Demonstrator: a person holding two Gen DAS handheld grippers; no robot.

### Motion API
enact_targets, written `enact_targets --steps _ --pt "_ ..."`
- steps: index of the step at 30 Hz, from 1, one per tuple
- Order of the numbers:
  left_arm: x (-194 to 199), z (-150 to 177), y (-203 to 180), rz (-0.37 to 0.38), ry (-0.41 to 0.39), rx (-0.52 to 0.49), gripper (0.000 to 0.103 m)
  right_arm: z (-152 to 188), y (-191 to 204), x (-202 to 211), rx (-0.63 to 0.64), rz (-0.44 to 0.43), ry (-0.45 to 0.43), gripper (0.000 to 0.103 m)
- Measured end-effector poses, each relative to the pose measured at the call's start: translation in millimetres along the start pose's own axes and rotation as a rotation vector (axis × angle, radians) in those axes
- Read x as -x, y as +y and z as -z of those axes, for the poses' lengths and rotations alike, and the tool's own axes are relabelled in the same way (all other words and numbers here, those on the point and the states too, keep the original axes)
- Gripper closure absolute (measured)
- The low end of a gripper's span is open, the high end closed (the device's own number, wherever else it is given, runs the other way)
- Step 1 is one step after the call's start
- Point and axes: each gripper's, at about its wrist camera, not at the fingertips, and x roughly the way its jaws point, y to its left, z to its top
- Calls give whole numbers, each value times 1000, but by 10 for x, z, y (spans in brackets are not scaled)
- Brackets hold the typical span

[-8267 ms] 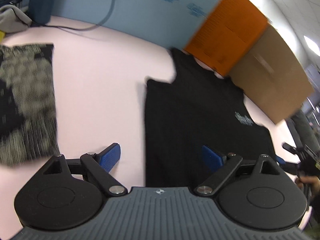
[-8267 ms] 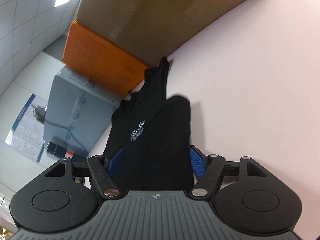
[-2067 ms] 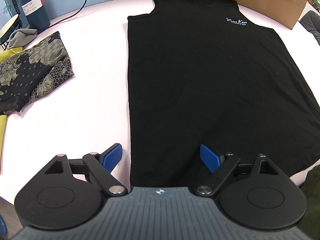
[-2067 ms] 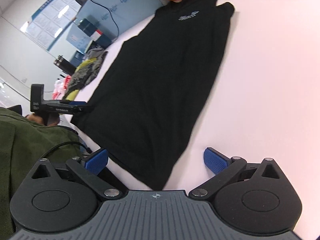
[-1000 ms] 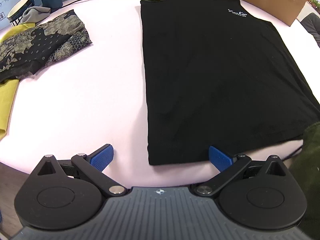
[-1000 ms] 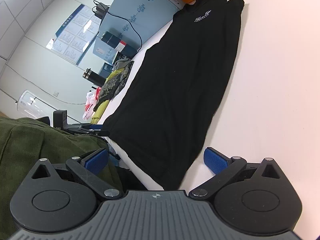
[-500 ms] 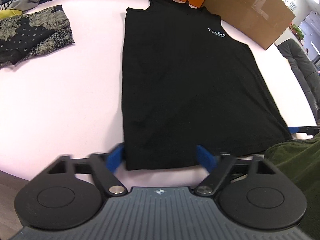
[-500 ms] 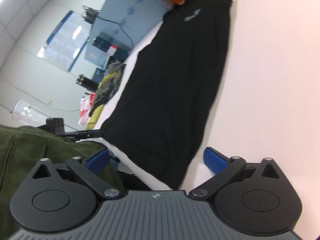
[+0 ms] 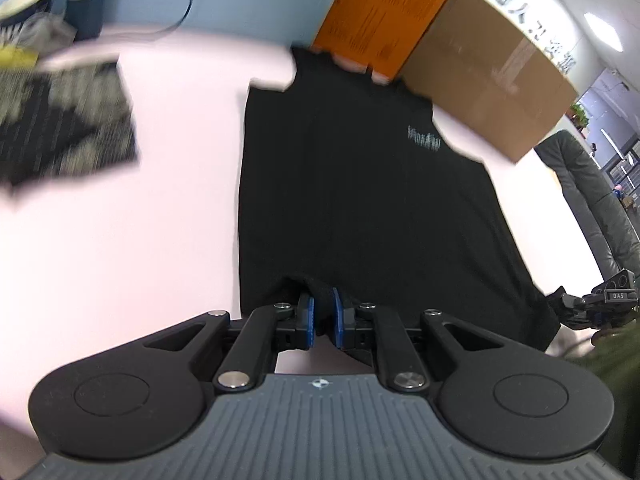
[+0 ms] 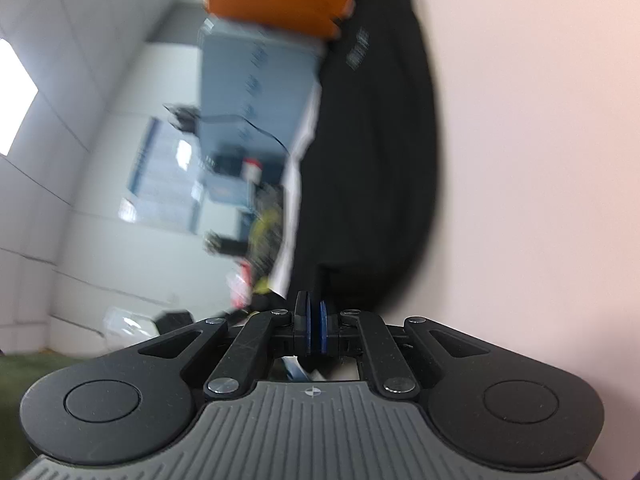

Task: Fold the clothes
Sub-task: 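Pinch the black shirt hem with both grippers, then lift the held hem and fold it over toward the collar with both grippers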

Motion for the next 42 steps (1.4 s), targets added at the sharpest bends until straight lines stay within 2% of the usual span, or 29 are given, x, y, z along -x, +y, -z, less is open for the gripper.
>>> enact_targets --steps 4,6,10,13,14,15,16,17,21,24,26,29,32,35,36,38,39,42 --pt "-207 -491 54 16 -71 -19 95 -462 37 -196 31 -62 -86 98" --pt "-359 -760 89 15 -99 -28 95 -717 36 -293 48 -60 -131 98" --pt "-694 -1280 83 17 -138 -39 95 -1180 25 -437 67 -25 -250 98" --pt "-949 -1573 84 -43 -147 -18 94 -1422 -9 -460 58 64 -362 94" --pt "-1040 -1652 98 -77 -140 -1 85 -1452 -41 -434 41 97 -400 81" --pt "-1124 -1710 122 -119 -116 18 63 -1479 -74 -407 23 130 -436 68" --pt "-1156 -1738 138 -160 -113 26 41 -1482 -71 -377 11 149 -469 45" --pt "-1187 -1766 154 -200 -111 35 36 -1470 -46 -347 12 155 -493 42" --pt "-1080 -1789 245 -204 -147 44 33 -1506 93 -259 60 191 -467 41" --pt "-966 -2022 254 -231 -181 6 33 -1713 336 -160 132 241 -448 40" --pt "-801 -2258 199 -235 -245 -17 32 -1890 576 -67 185 245 -471 36" --pt "-455 -2656 54 -222 -366 -59 22 -2171 1028 90 287 256 -498 31" --pt "-94 -2975 -119 -205 -490 -134 20 -2390 1510 197 410 281 -511 25" --pt "131 -3089 -234 -198 -566 -202 16 -2429 1829 288 506 294 -538 18" --pt "147 -3061 -238 -191 -569 -206 13 -2397 1864 287 526 294 -537 16" --pt "65 -2911 -192 -155 -516 -204 12 -2258 1779 167 535 342 -480 15" --pt "1 -2764 -162 -134 -472 -212 12 -2187 1732 104 538 368 -449 15" --pt "-281 -2115 -83 -93 -341 -298 12 -1677 1427 -112 591 478 -288 18"
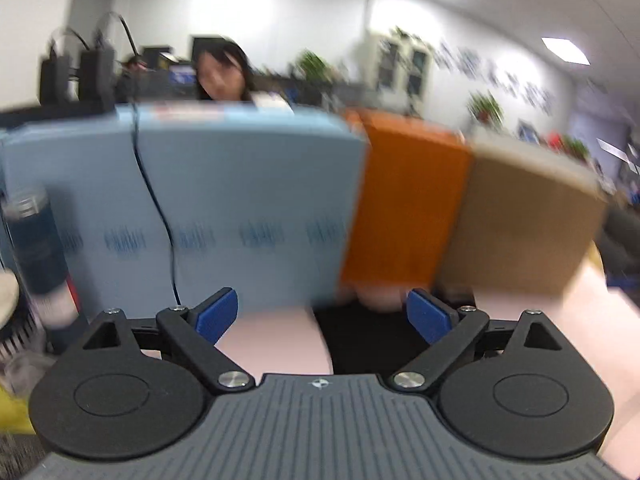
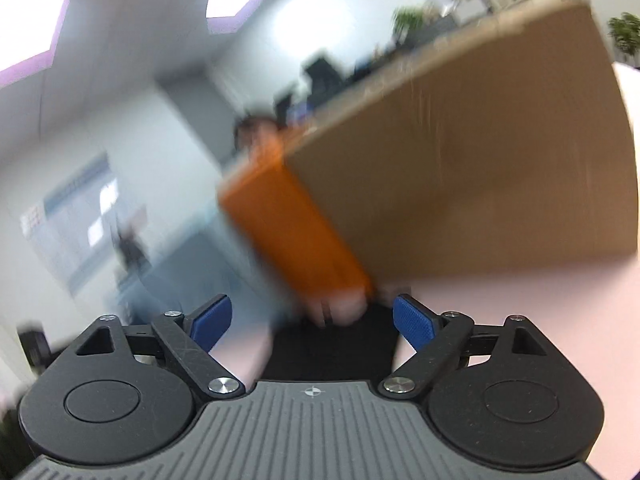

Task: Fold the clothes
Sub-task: 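Lift the held hem and fold it over toward the collar with both grippers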

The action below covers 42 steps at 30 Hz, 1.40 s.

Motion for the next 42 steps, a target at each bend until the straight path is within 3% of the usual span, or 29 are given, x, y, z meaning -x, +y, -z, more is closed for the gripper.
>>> enact_targets --steps 3,7,9,12,15,17,18,19,20,21,22,23,28,30,34,37,39,42 --pt "21 830 -150 28 129 -56 12 739 57 -13 47 59 125 19" --pt "138 1516 -132 20 236 190 12 1449 139 144 64 116 126 19" --pt "182 1660 -79 -2 223 313 12 1656 237 147 121 128 126 19" --pt "144 1738 -28 -45 189 417 12 1738 322 -29 208 129 172 19" --pt "93 1745 -79 -50 203 418 12 1689 357 -163 253 129 183 21" --pt "66 1760 -90 -45 209 418 12 1646 356 -227 264 132 183 30" --pt "40 1760 -103 -40 212 420 16 1632 355 -243 277 136 184 34" --pt "34 1767 -113 -32 217 415 29 1615 352 -260 290 139 189 39" --pt "27 1774 -122 -25 223 410 41 1600 341 -268 302 136 199 53" --pt "19 1782 -132 -18 228 405 71 1585 325 -293 312 132 221 65" --pt "-22 1774 -142 -28 249 393 97 1565 308 -318 320 140 248 90" --pt "-48 1767 -141 -45 267 374 101 1526 293 -314 311 132 253 93" --pt "97 1577 6 -40 242 320 101 1270 323 -150 282 89 227 97" --pt "157 1529 48 -55 254 273 101 1222 300 -116 286 105 248 97" --pt "76 1695 88 -120 388 197 101 1338 140 -189 273 177 374 97" --pt "175 1695 118 -126 365 199 100 1341 139 -113 291 237 374 97" --pt "244 1644 142 -117 322 211 91 1287 136 -49 287 264 339 97" --pt "198 1477 116 -106 263 163 64 1126 150 -58 281 240 286 97"
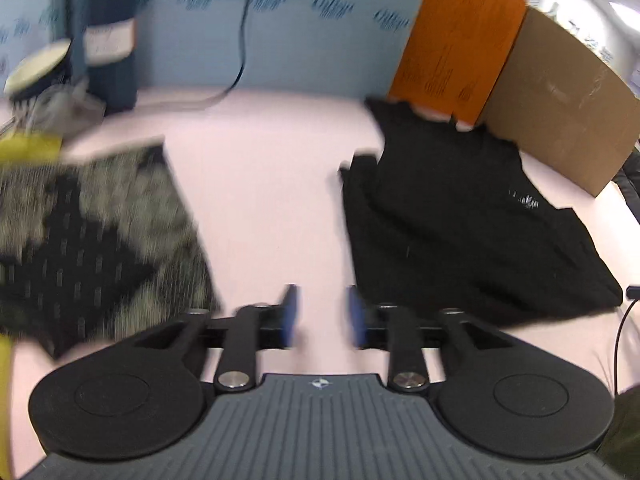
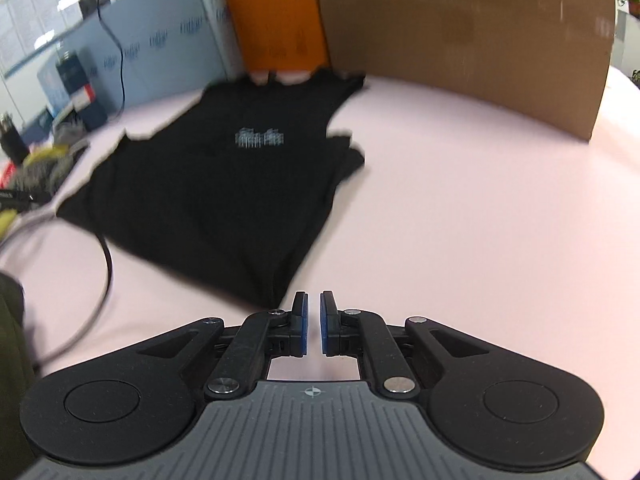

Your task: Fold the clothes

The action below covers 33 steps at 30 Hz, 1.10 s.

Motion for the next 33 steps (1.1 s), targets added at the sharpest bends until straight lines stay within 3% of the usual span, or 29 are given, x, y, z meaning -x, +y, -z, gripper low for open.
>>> enact_targets --steps 1,3,5,11,27,29,30,31,32,33 --pt "-29 -73 -45 -4 -19 -38 59 -75 -1 -23 4 -7 -13 95" --pt "-128 -233 -145 0 -45 -109 59 -232 -7 -92 14 -20 -36 87" --pt "-275 -366 -234 13 -58 -156 59 -379 -13 -211 24 -20 -53 73" --pt "-670 -590 -395 25 -77 -210 59 -645 -36 -560 -12 -27 -80 72" --pt "-1149 -716 -466 70 -52 -182 60 -887 -204 -1085 -124 25 -90 68" --pt "-1188 -723 -465 71 -50 -179 62 -898 -202 -1127 -117 20 -80 68" --pt "-1200 -723 -464 72 -49 -177 70 -901 -189 -1135 -106 26 -79 71" --pt "-1204 -724 -466 72 -55 -175 88 -899 -163 -1125 -86 33 -88 84" --pt "-1202 -726 -465 70 -62 -170 95 -900 -136 -1102 -69 35 -97 94" --pt "-1195 -732 -455 73 -70 -159 96 -901 -109 -1077 -53 36 -107 94"
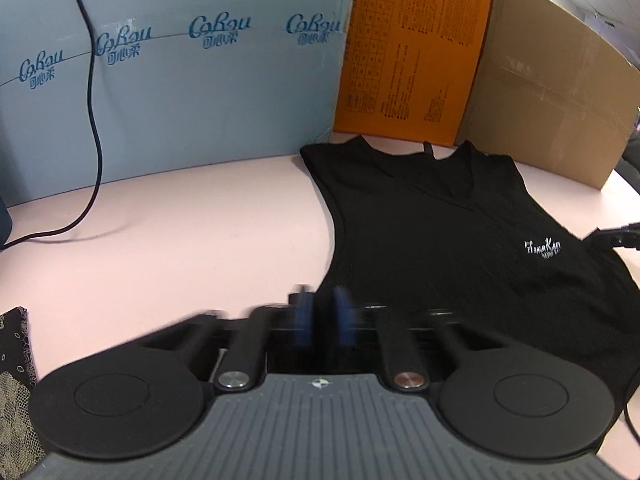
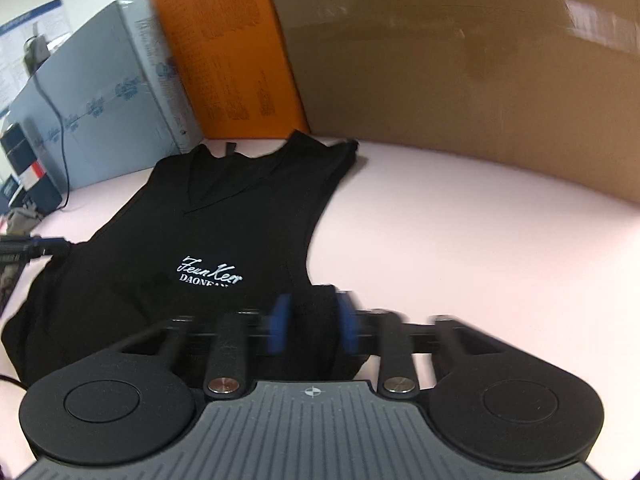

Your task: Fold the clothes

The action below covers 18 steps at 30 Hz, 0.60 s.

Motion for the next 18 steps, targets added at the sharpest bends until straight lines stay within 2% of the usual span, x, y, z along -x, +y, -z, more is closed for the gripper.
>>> enact_targets --steps 10,18 --pt "248 -168 47 20 -119 36 98 -127 64 324 49 17 -124 96" --pt "157 -415 124 -21 -169 71 102 -222 -67 234 26 54 -121 96"
